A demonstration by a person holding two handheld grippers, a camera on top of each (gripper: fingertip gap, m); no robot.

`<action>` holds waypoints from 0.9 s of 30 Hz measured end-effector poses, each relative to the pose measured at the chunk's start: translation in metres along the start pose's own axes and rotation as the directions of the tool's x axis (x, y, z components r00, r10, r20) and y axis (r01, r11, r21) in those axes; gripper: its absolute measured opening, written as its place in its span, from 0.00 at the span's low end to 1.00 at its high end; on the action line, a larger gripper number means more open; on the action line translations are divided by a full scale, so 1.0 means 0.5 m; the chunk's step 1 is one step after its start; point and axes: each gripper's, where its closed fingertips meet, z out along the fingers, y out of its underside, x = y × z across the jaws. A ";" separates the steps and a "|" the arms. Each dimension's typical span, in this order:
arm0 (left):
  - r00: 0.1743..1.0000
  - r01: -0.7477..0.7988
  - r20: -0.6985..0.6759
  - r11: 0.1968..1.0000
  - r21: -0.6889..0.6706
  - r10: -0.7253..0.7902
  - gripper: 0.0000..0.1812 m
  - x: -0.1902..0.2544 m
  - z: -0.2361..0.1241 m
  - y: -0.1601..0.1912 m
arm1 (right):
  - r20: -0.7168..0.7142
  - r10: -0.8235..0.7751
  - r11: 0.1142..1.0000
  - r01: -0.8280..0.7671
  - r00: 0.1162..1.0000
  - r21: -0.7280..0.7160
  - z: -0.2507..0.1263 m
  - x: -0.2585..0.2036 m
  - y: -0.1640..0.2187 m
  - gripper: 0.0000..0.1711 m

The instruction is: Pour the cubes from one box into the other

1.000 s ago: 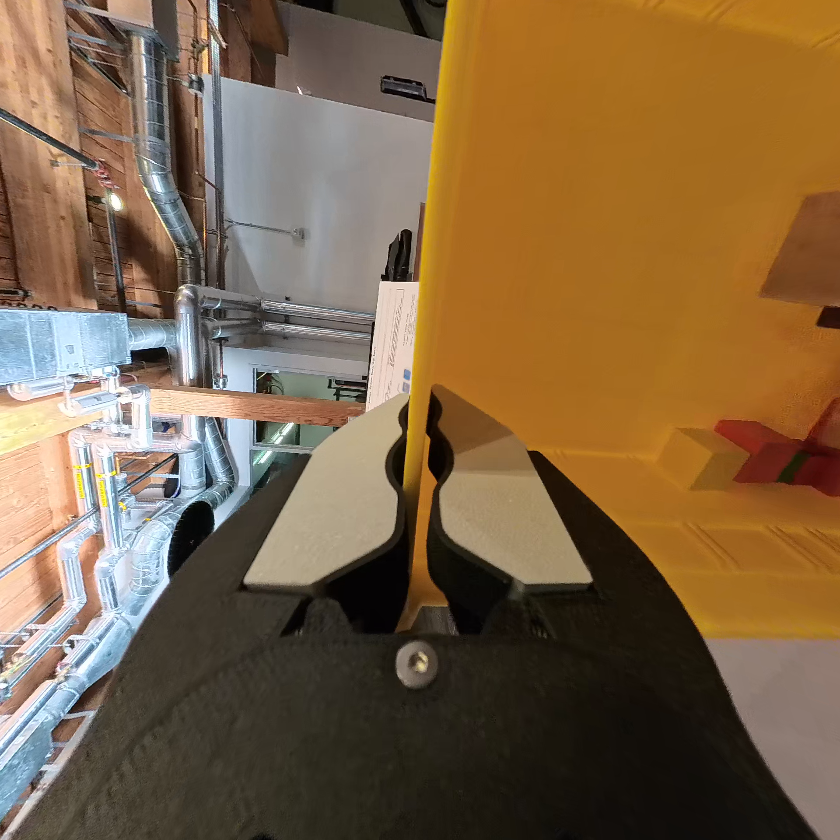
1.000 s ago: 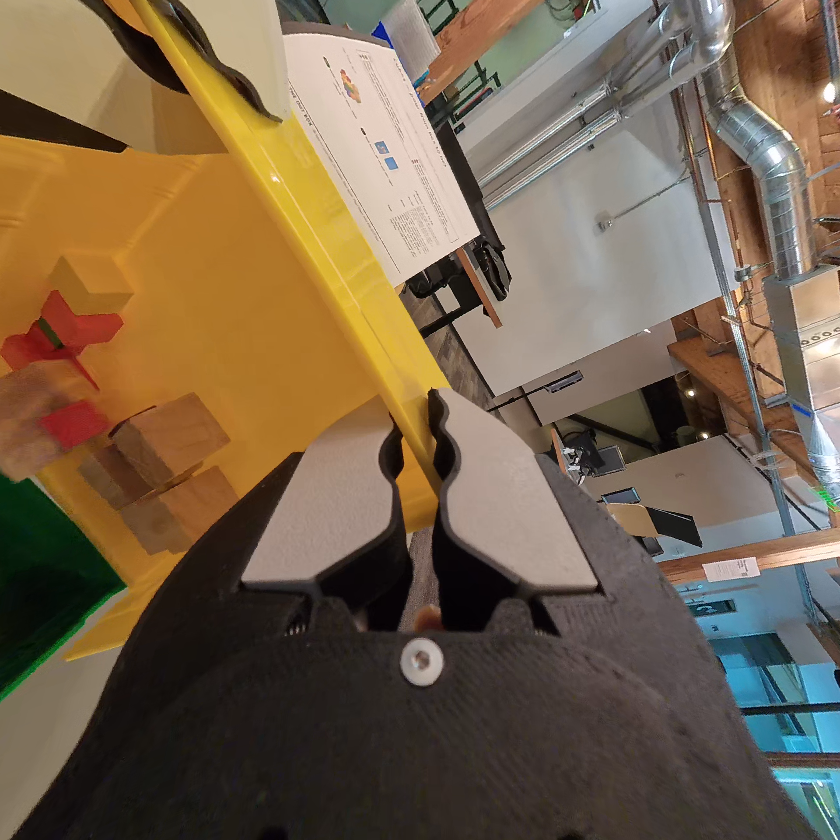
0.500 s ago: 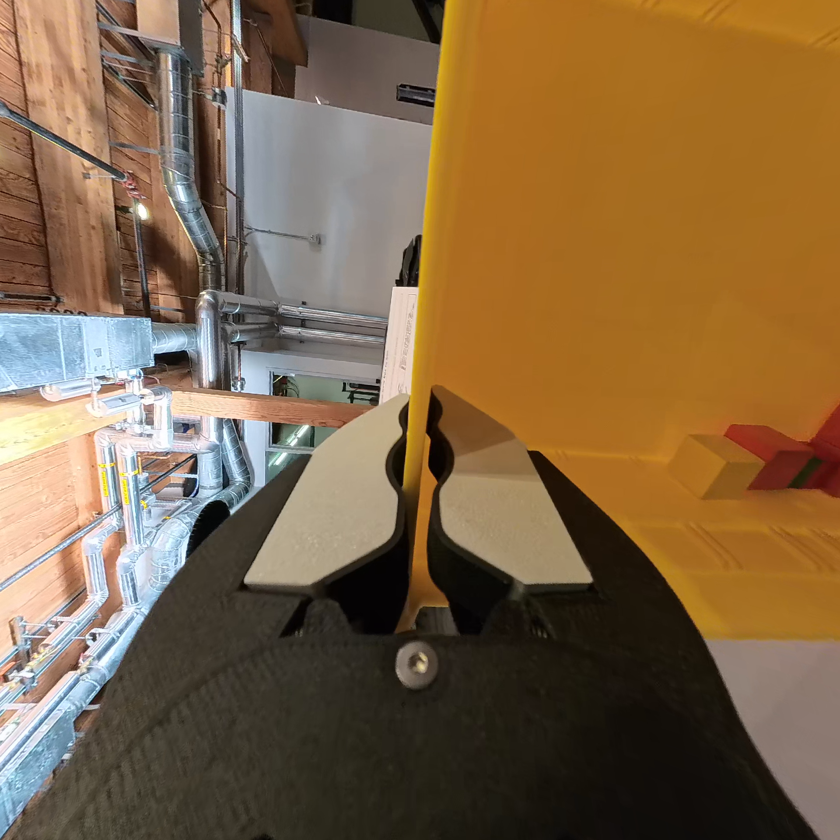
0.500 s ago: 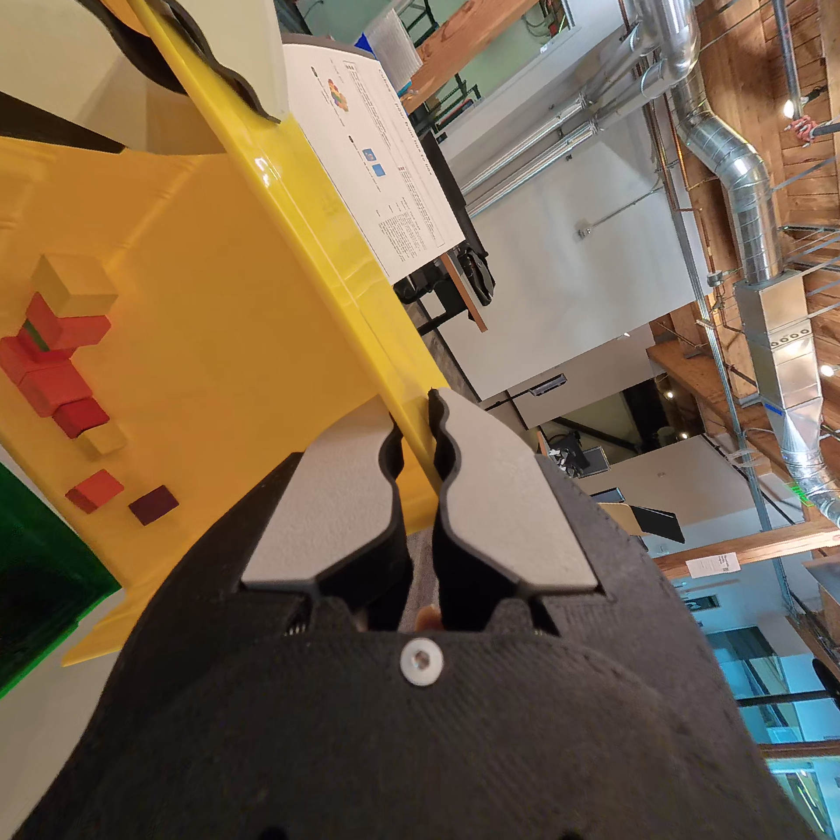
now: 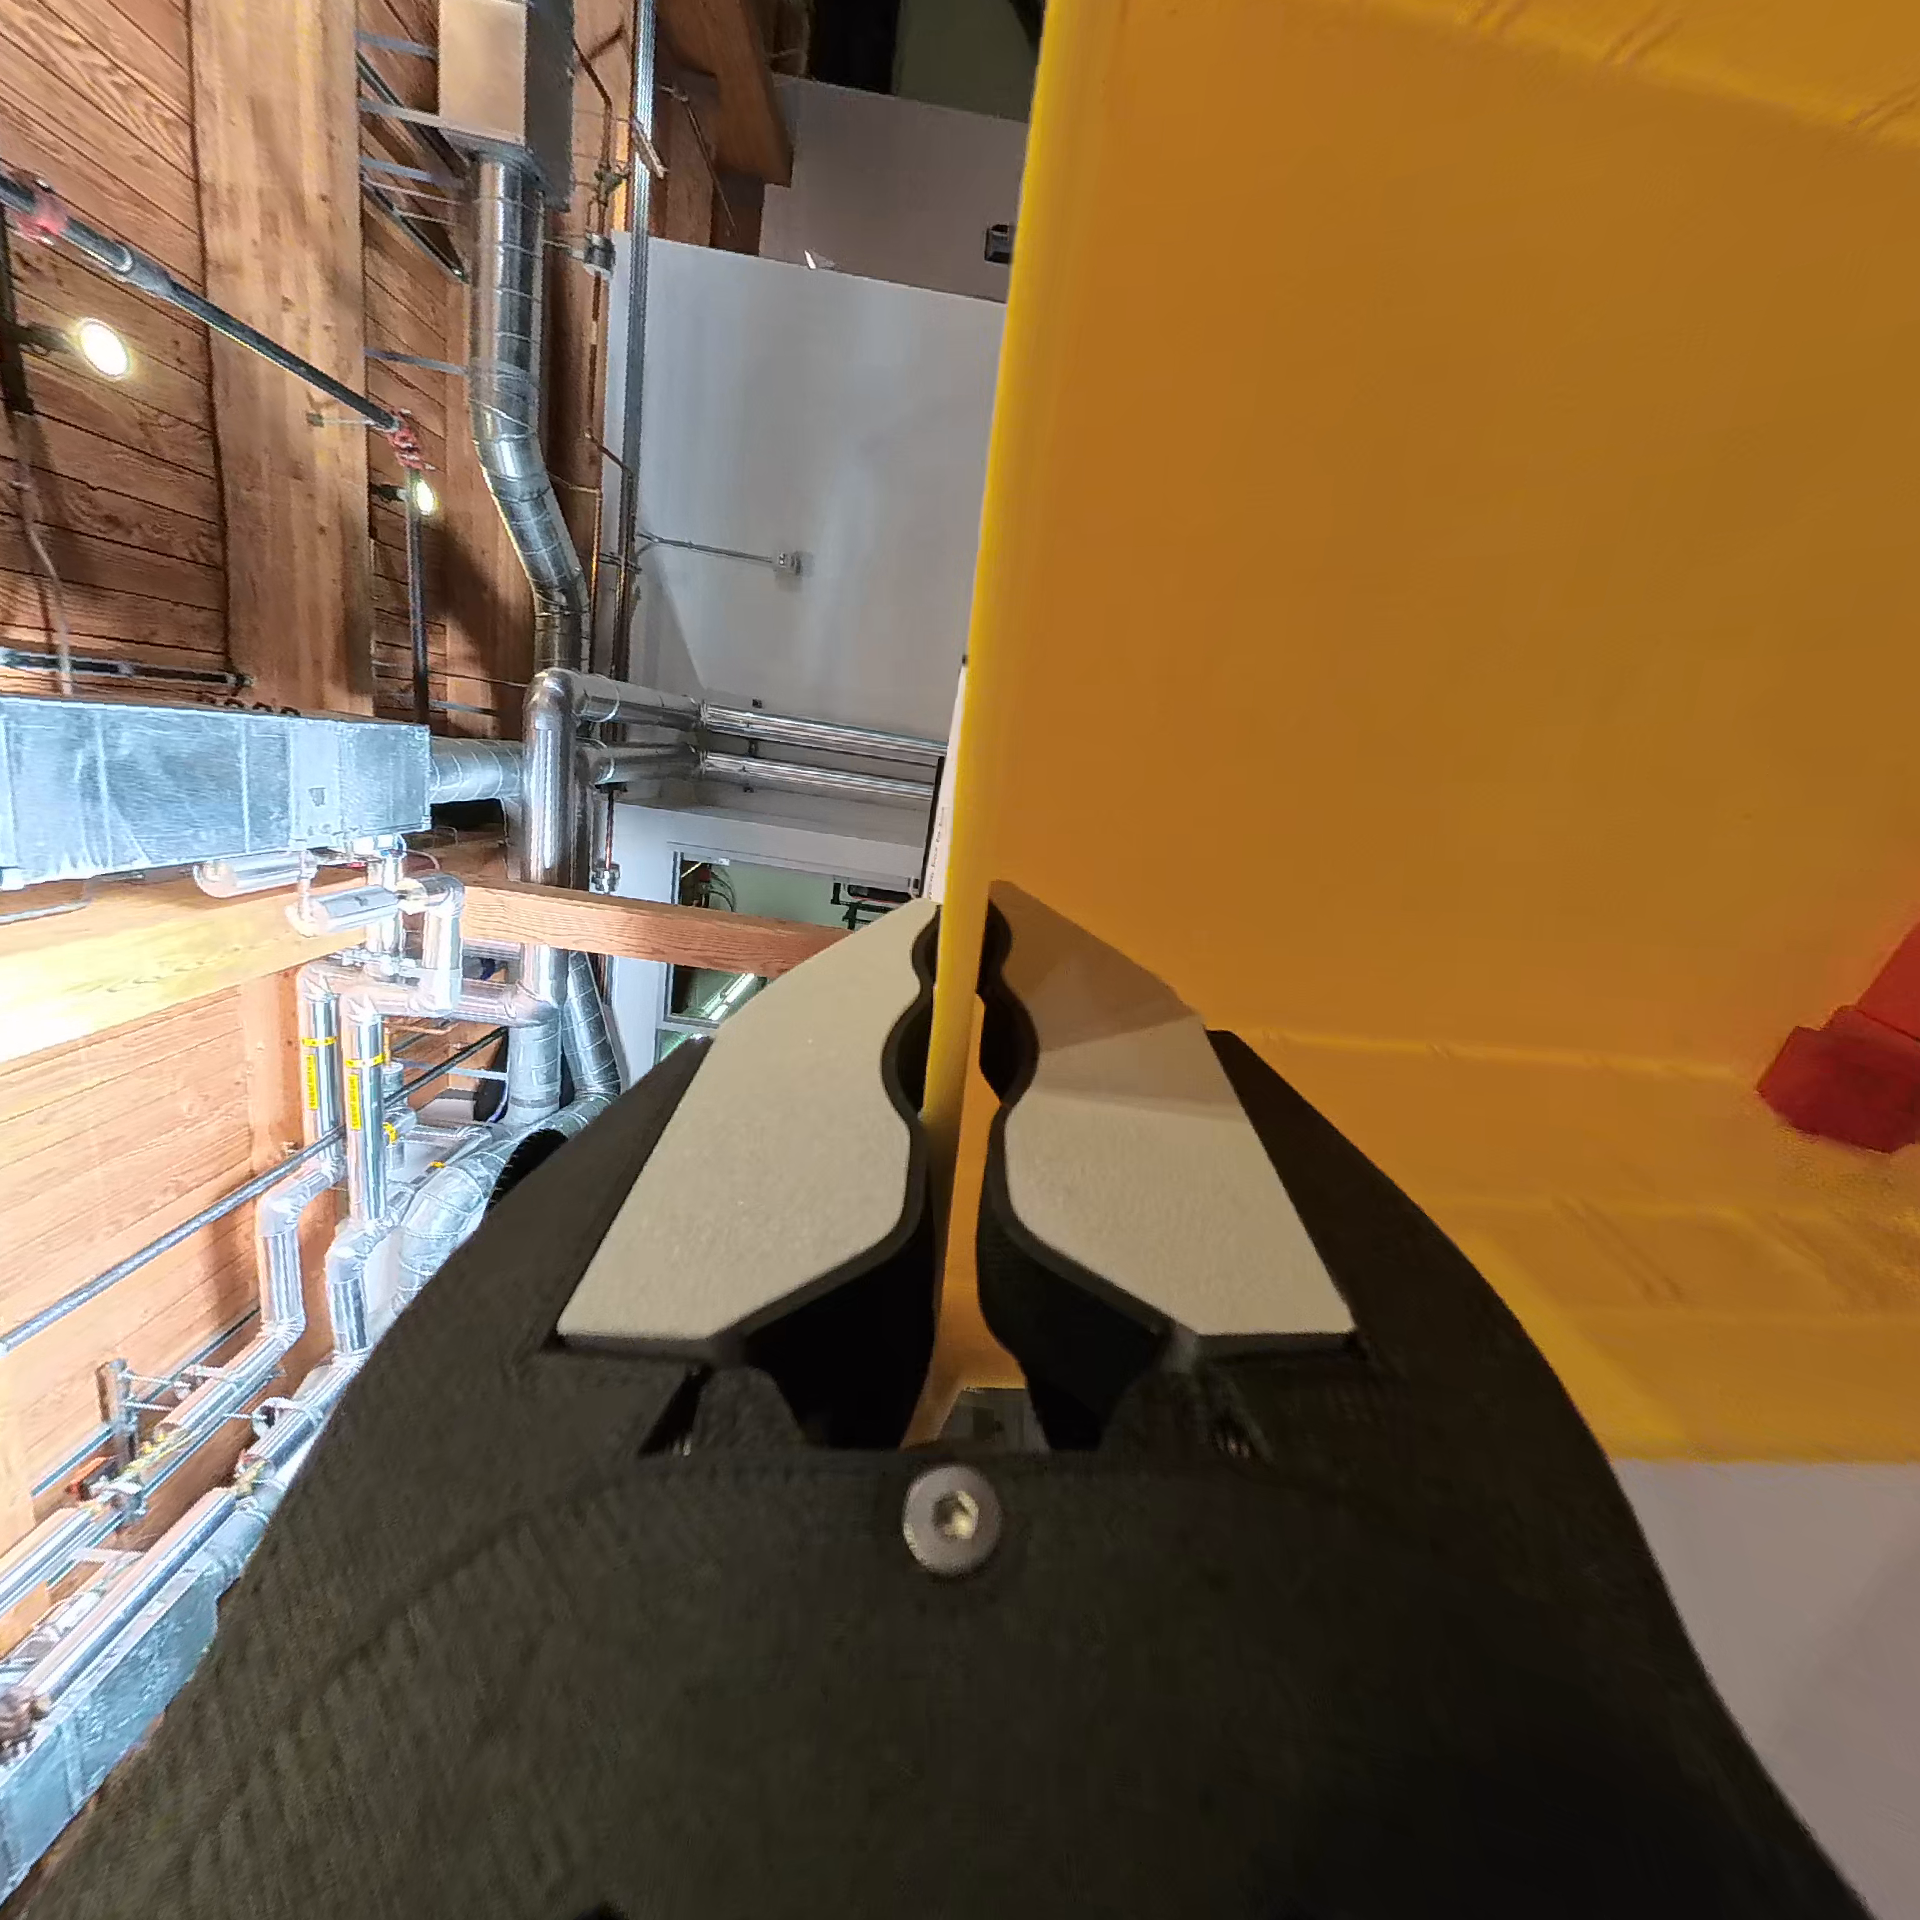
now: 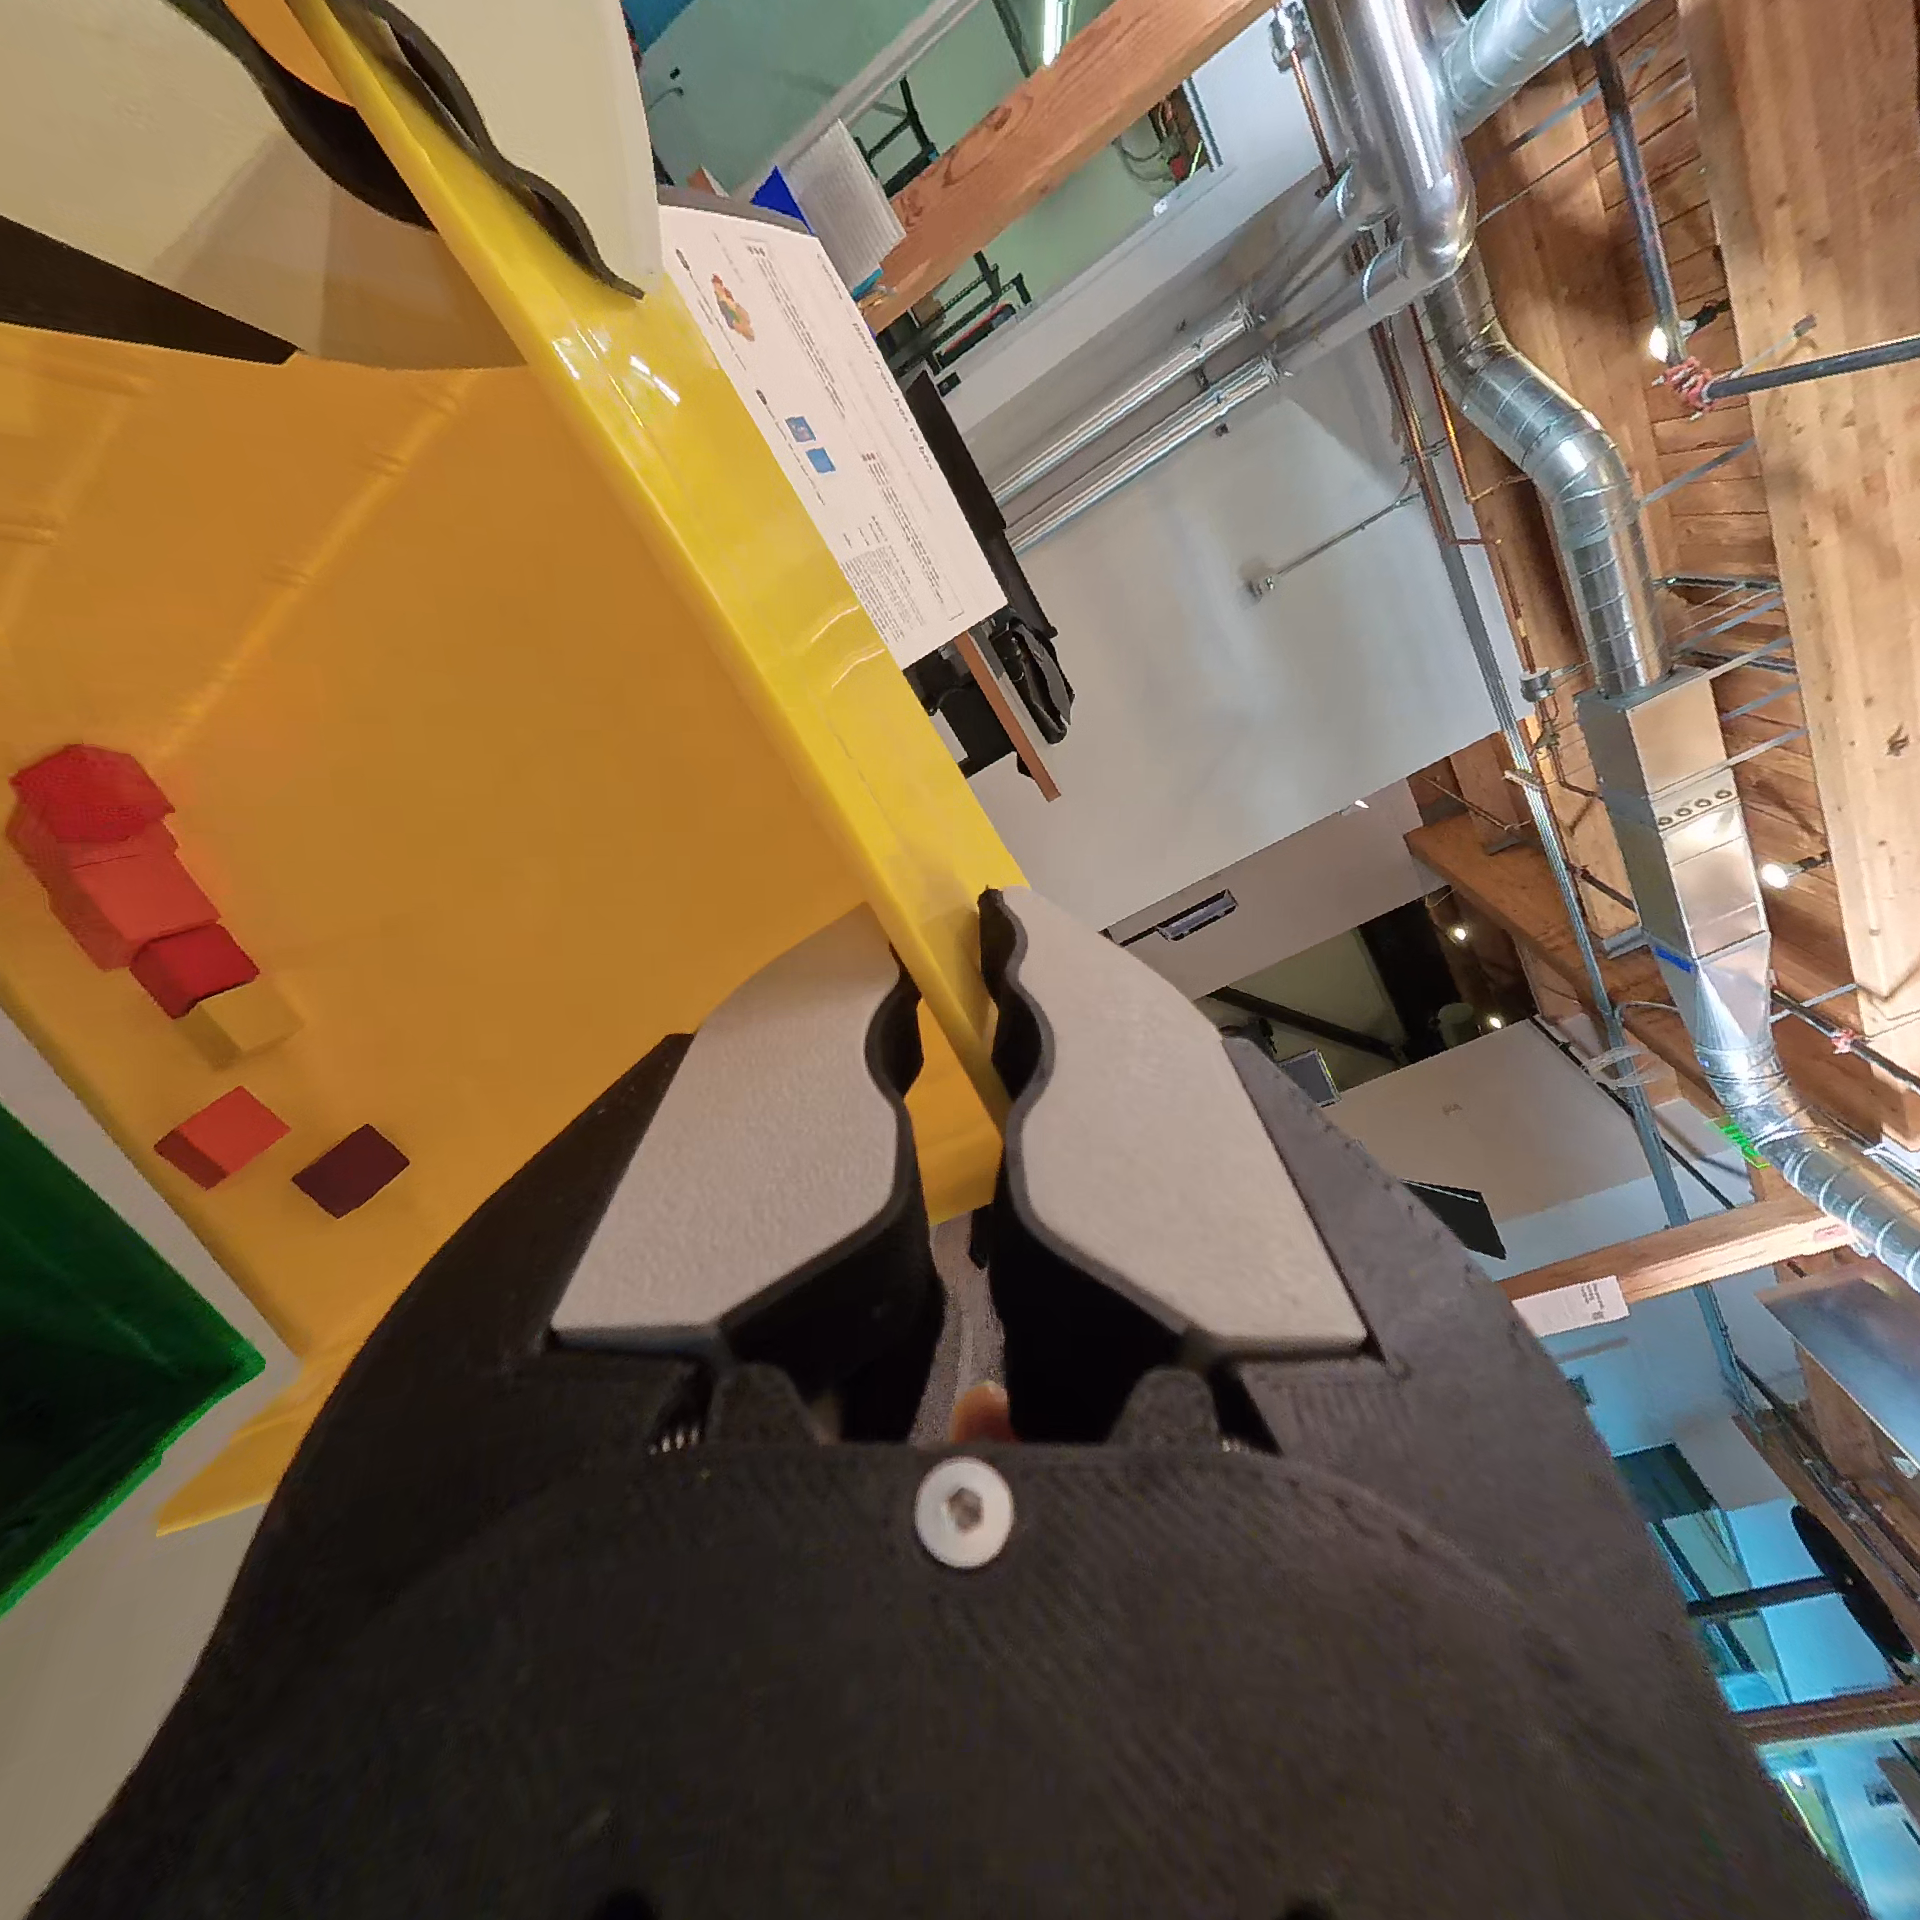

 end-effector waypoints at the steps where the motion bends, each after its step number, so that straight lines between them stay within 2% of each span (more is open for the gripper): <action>1: 1.000 0.000 0.000 1.000 0.001 0.000 0.01 0.000 -0.003 0.000 | 0.001 0.001 1.000 -0.001 1.000 0.001 -0.002 -0.001 0.000 0.03; 27: 0.997 -0.005 0.078 1.000 0.031 0.003 0.00 -0.034 -0.055 -0.018 | -0.071 -0.034 0.998 0.038 0.997 0.056 -0.054 0.017 -0.031 0.02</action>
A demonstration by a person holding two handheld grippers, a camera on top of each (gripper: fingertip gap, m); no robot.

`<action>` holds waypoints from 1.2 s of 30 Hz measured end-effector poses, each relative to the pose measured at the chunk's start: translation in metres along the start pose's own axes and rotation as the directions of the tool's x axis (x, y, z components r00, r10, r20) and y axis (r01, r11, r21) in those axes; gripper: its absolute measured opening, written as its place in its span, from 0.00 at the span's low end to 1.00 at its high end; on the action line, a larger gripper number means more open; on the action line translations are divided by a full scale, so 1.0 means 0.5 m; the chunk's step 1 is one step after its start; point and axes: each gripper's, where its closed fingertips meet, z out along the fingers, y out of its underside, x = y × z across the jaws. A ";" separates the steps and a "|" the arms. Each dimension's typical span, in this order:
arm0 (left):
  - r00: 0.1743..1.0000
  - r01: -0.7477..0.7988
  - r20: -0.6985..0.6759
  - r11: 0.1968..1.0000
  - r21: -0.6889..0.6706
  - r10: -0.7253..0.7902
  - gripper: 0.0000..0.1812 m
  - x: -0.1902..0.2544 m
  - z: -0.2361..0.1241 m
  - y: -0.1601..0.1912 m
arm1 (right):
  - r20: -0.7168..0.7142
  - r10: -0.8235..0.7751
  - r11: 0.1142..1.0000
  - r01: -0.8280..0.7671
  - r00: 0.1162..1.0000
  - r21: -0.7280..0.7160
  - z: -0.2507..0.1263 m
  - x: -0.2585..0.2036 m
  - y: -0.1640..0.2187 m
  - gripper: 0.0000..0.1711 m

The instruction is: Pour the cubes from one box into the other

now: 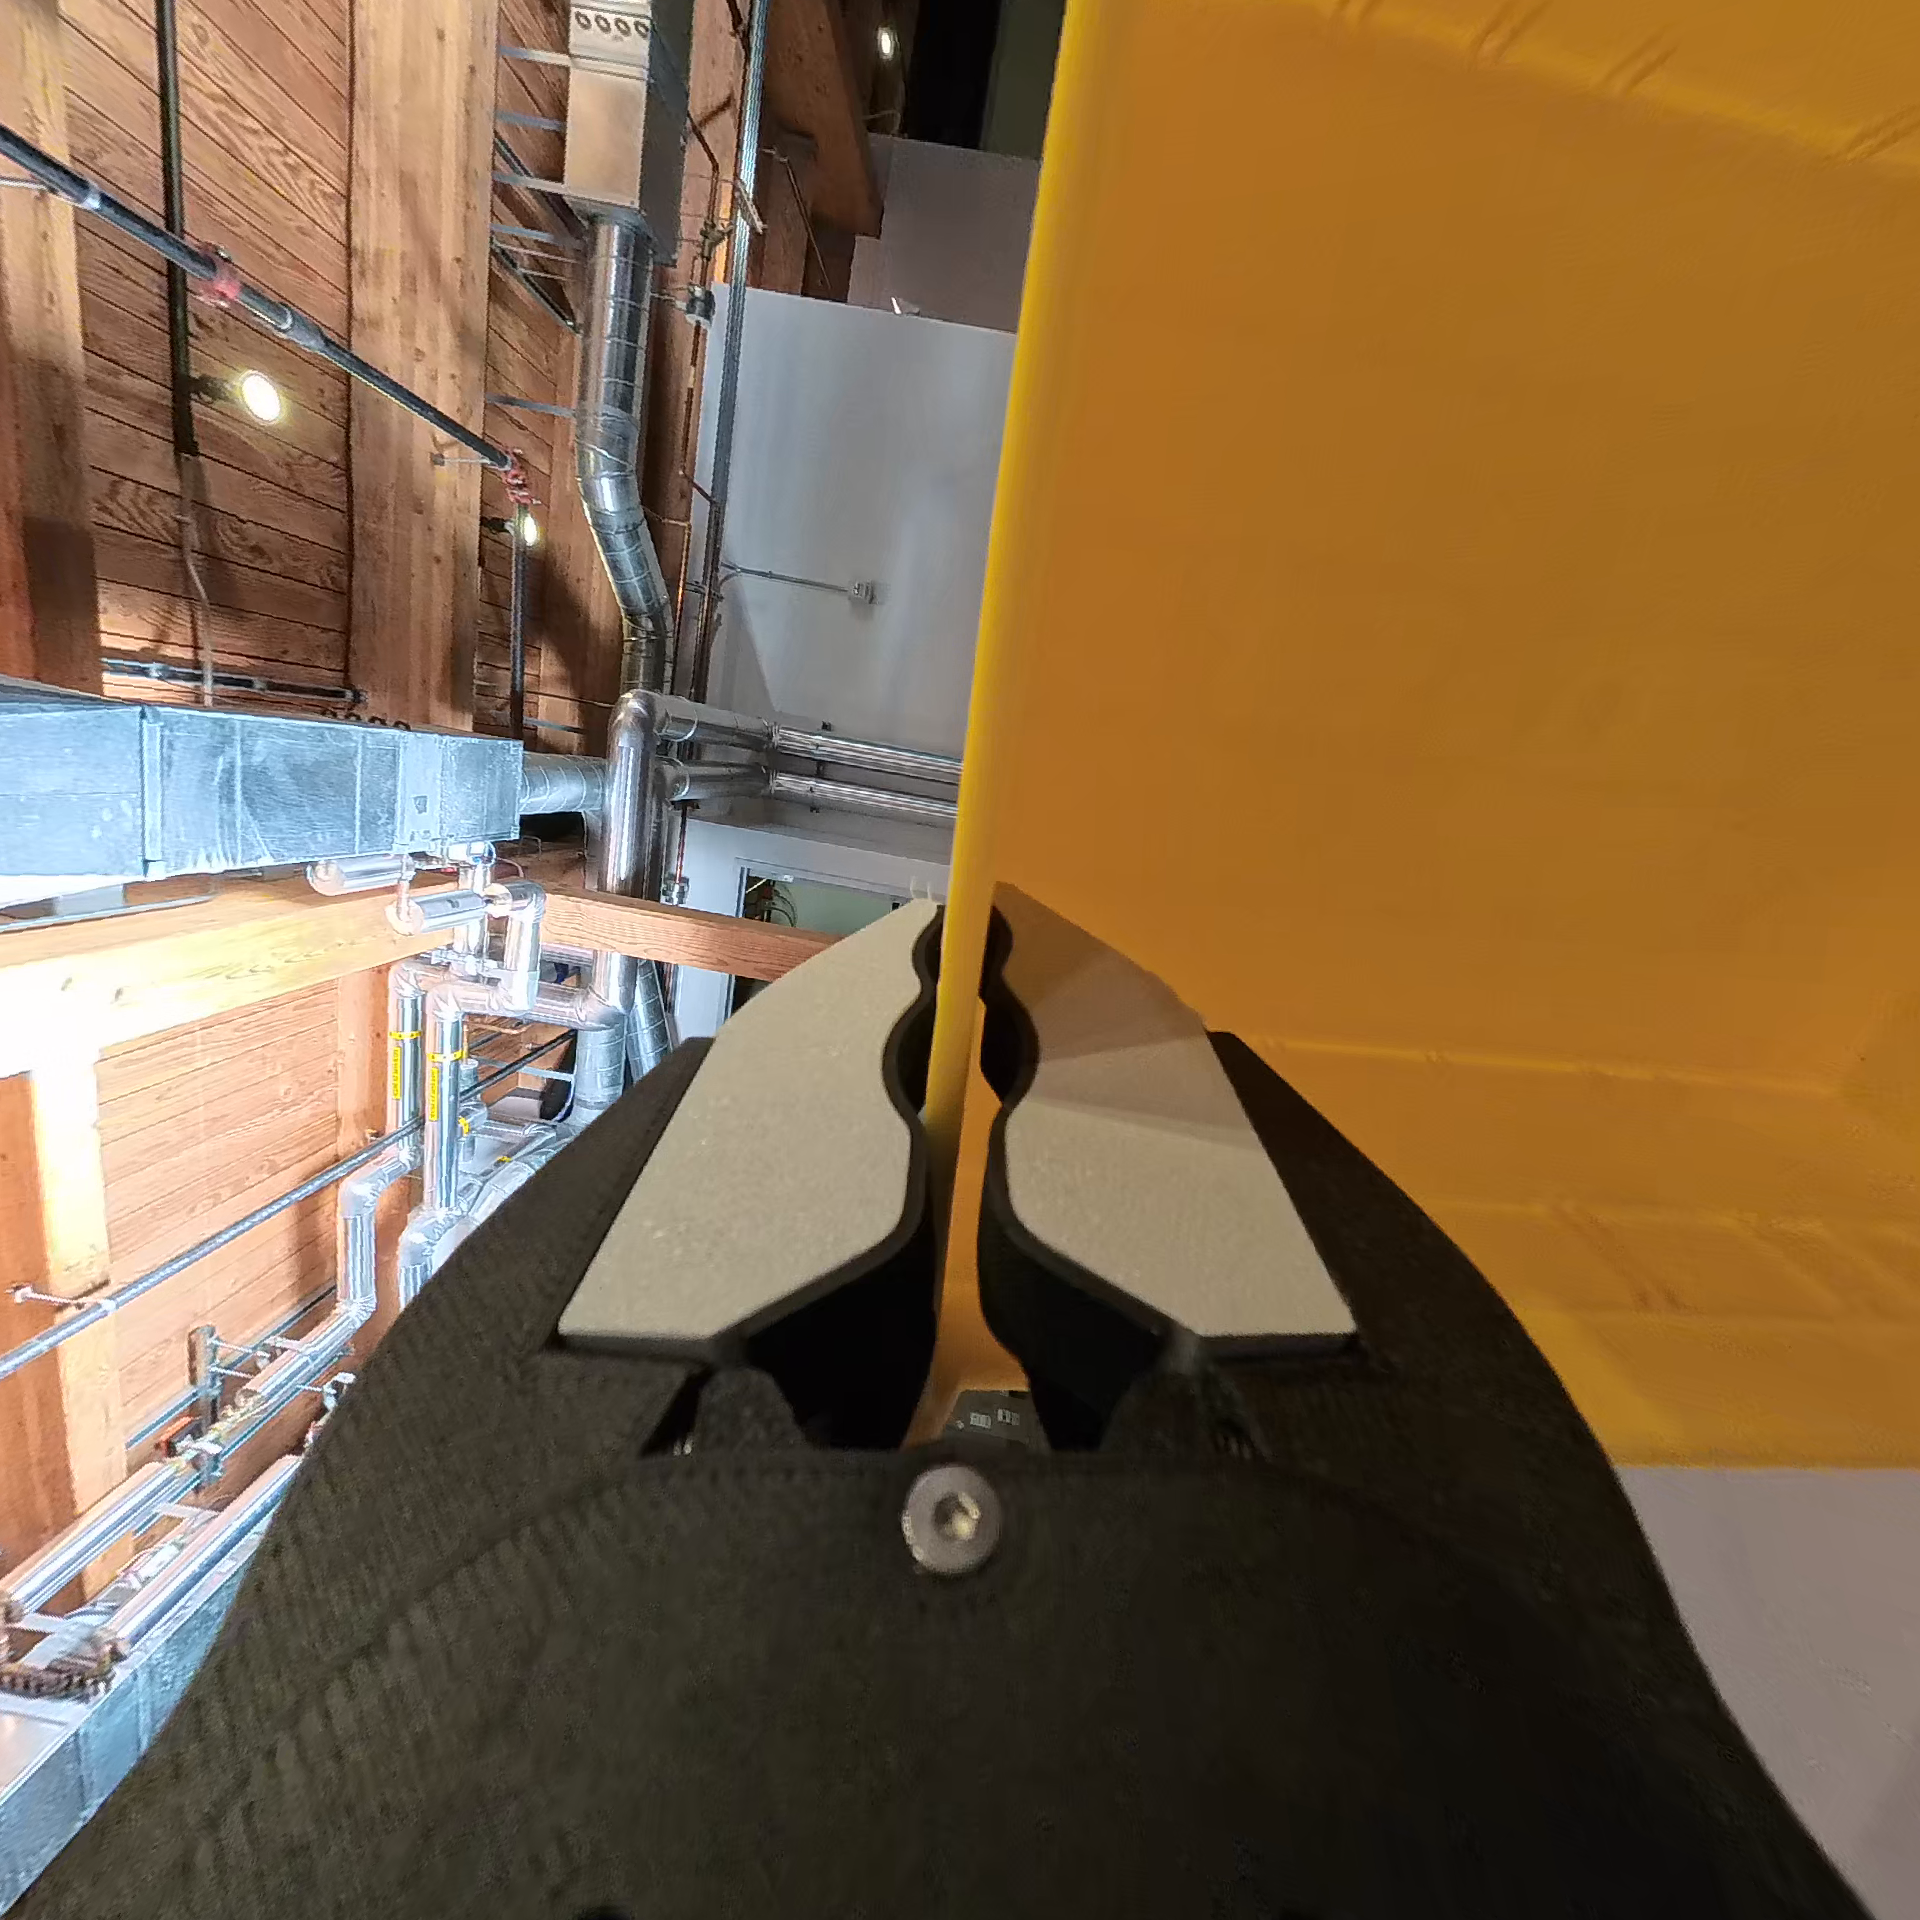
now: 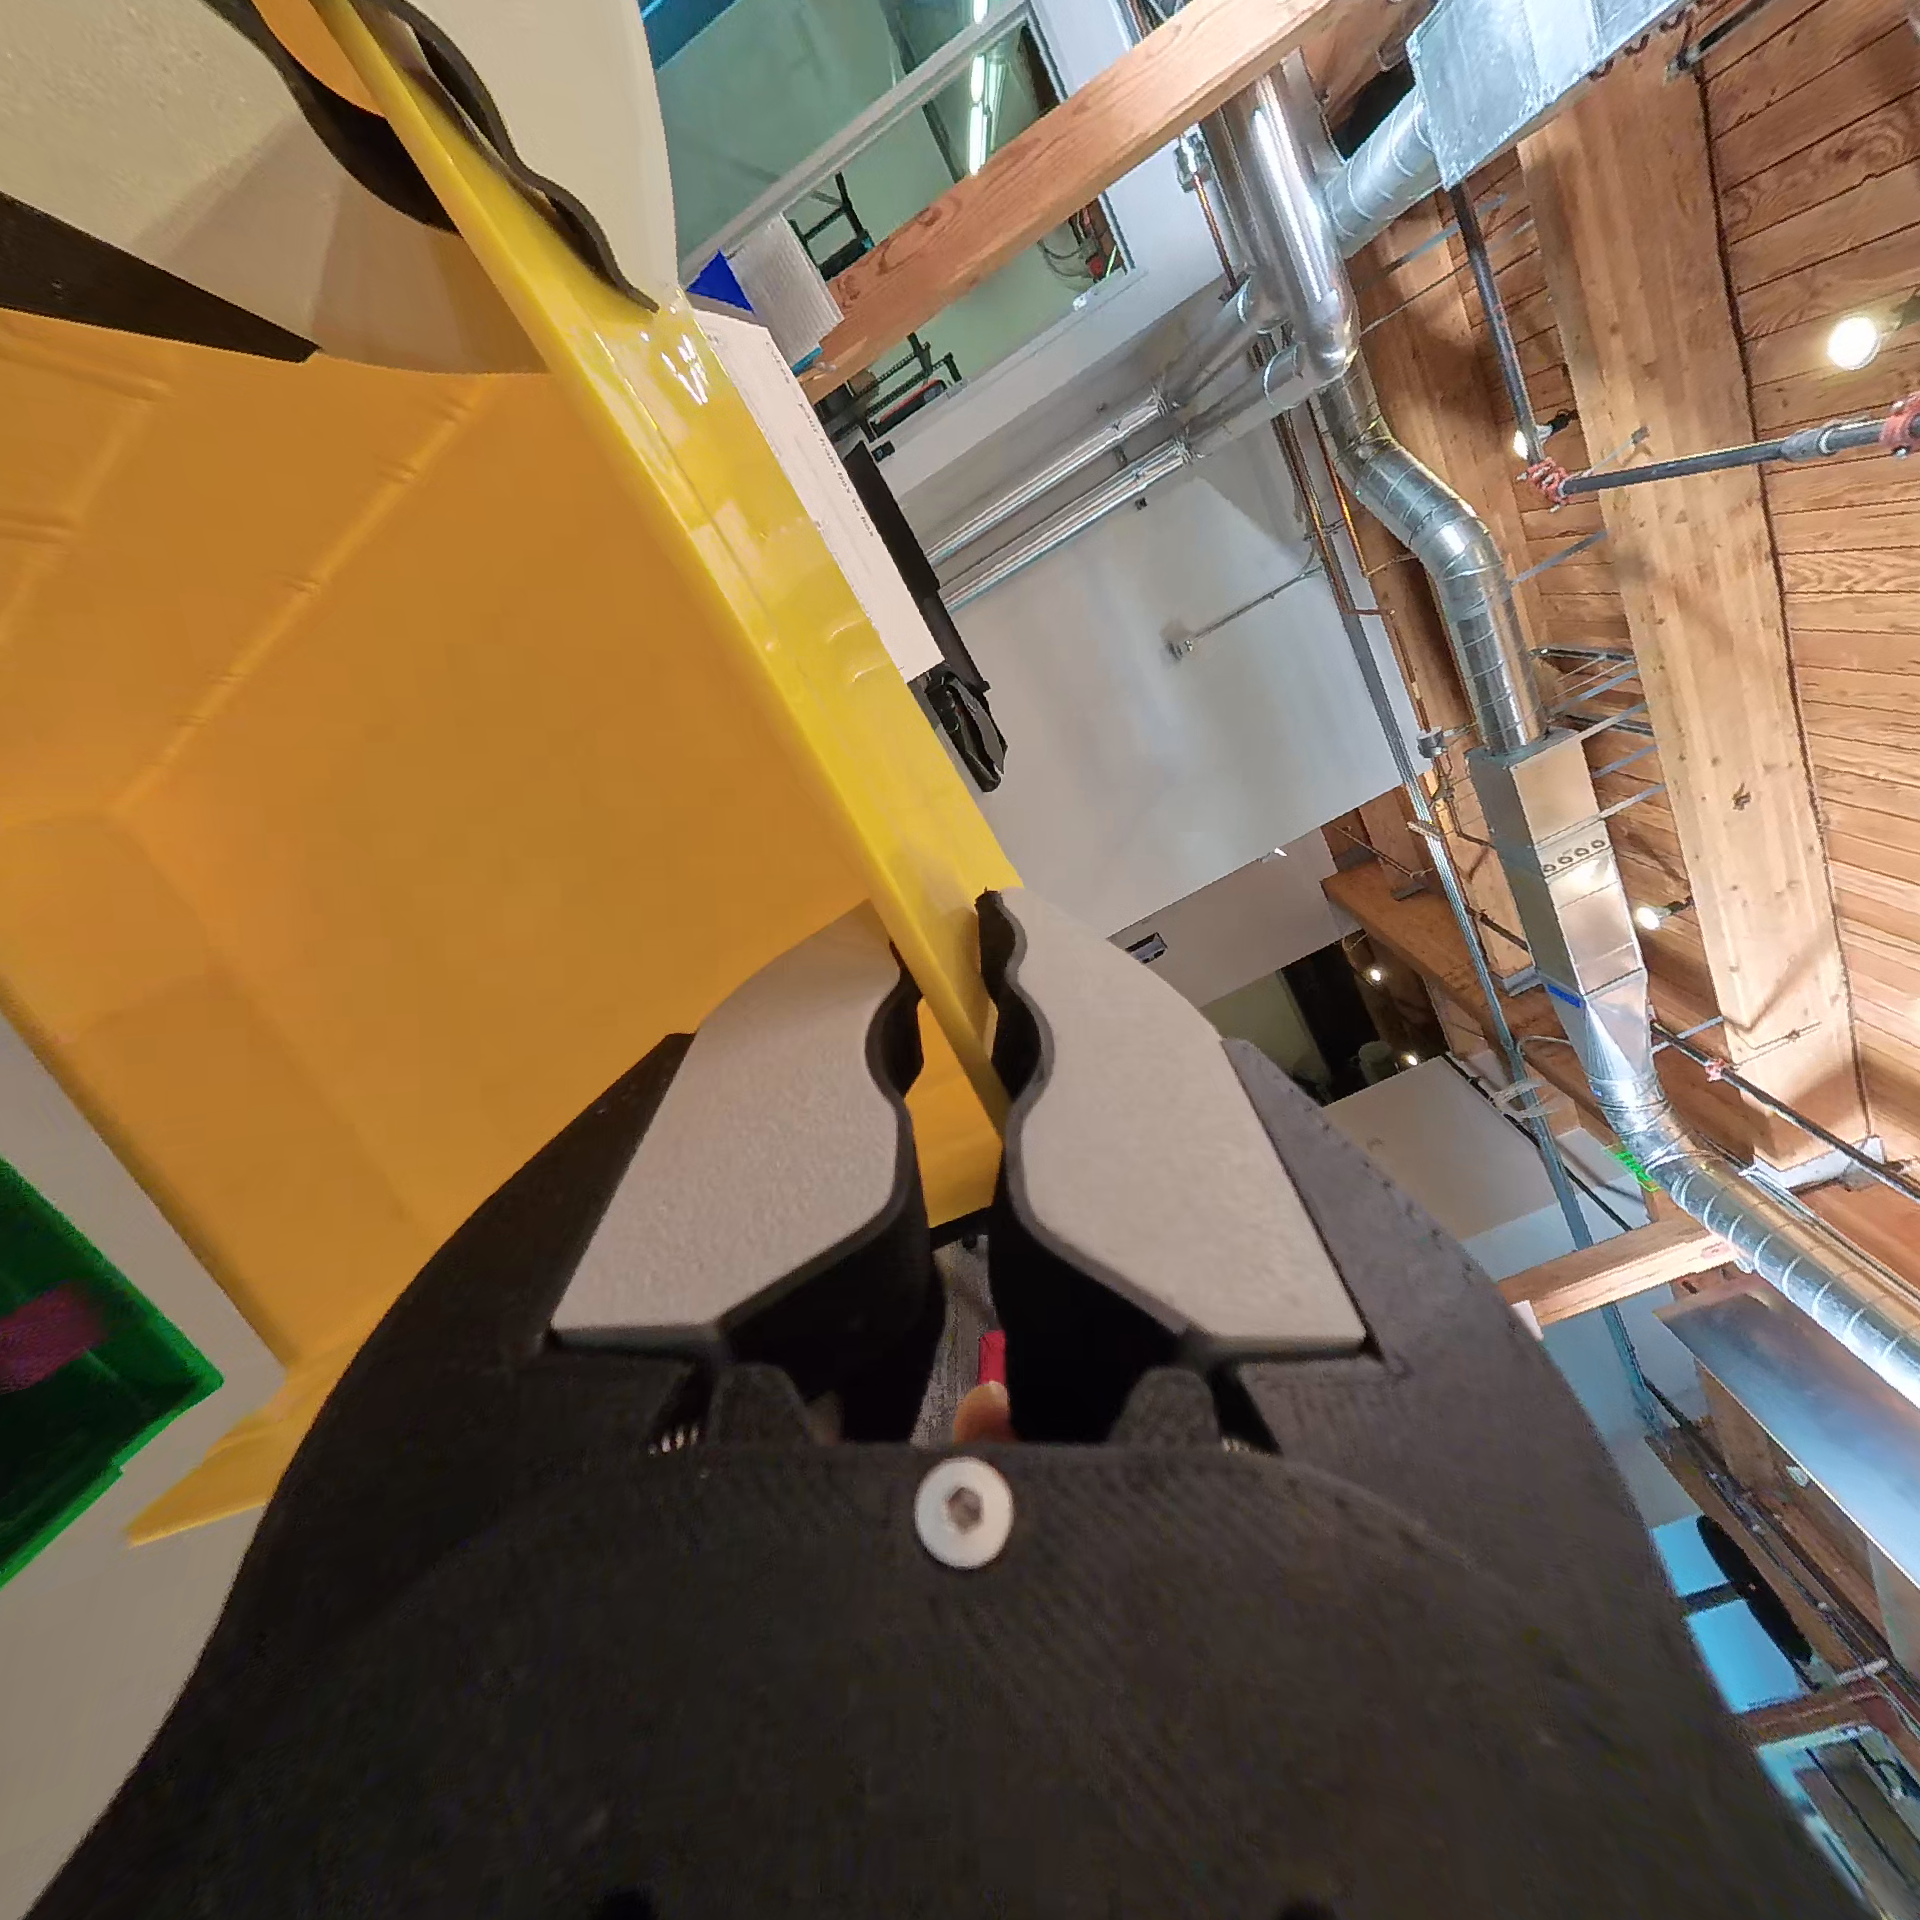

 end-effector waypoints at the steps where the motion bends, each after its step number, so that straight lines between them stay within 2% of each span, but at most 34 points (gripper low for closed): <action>1: 1.000 0.000 0.000 1.000 0.000 0.000 0.00 -0.001 0.000 0.000 | 0.001 0.001 1.000 -0.001 1.000 0.000 0.000 0.000 -0.001 0.02; 10: 1.000 0.004 -0.023 1.000 0.007 -0.003 0.01 -0.013 0.001 0.003 | 0.008 -0.012 1.000 0.012 1.000 -0.002 0.001 0.008 -0.012 0.02; 16: 0.994 0.017 -0.107 1.000 -0.011 -0.018 0.01 -0.024 0.004 0.031 | 0.036 -0.047 0.998 0.045 0.998 0.047 0.010 0.009 -0.046 0.02; 17: 0.993 0.021 -0.120 1.000 -0.020 -0.023 0.01 -0.027 0.005 0.041 | 0.030 -0.036 0.998 0.034 0.999 0.059 0.008 0.015 -0.054 0.07; 19: 0.986 0.041 -0.158 0.998 -0.046 -0.048 0.01 -0.032 0.007 0.069 | 0.018 -0.006 0.998 0.005 1.000 0.065 0.002 0.032 -0.065 0.11; 21: 0.982 0.054 -0.175 0.996 -0.072 -0.066 0.01 -0.043 0.005 0.106 | 0.029 0.028 0.997 -0.030 0.999 0.070 -0.007 0.040 -0.070 0.09; 22: 0.977 0.052 -0.202 0.995 -0.090 -0.070 0.01 -0.045 0.001 0.127 | 0.048 0.043 0.996 -0.047 0.998 0.078 -0.014 0.037 -0.072 0.12; 23: 0.972 0.047 -0.224 0.991 -0.125 -0.074 0.01 -0.047 -0.002 0.154 | 0.046 0.057 0.996 -0.060 0.997 0.065 -0.020 0.039 -0.066 0.07; 24: 0.966 0.051 -0.243 0.988 -0.148 -0.086 0.01 -0.051 -0.005 0.182 | 0.045 0.065 0.997 -0.067 0.997 0.047 -0.025 0.038 -0.056 0.07; 27: 0.925 -0.004 -0.372 0.978 -0.211 -0.076 0.01 -0.041 -0.019 0.273 | 0.126 0.156 0.986 -0.163 0.980 0.047 -0.048 0.016 -0.040 0.04; 29: 0.891 0.000 -0.439 0.967 -0.254 -0.115 0.01 -0.021 -0.033 0.330 | 0.169 0.196 0.981 -0.195 0.966 -0.025 -0.054 -0.006 -0.004 0.04; 33: 0.767 0.031 -0.599 0.945 -0.326 -0.232 0.02 0.064 -0.066 0.452 | 0.300 0.315 0.947 -0.278 0.901 -0.160 -0.062 -0.083 0.095 0.06; 36: 0.613 0.081 -0.704 0.915 -0.395 -0.358 0.02 0.152 -0.098 0.542 | 0.420 0.509 0.861 -0.445 0.751 -0.247 -0.075 -0.161 0.161 0.07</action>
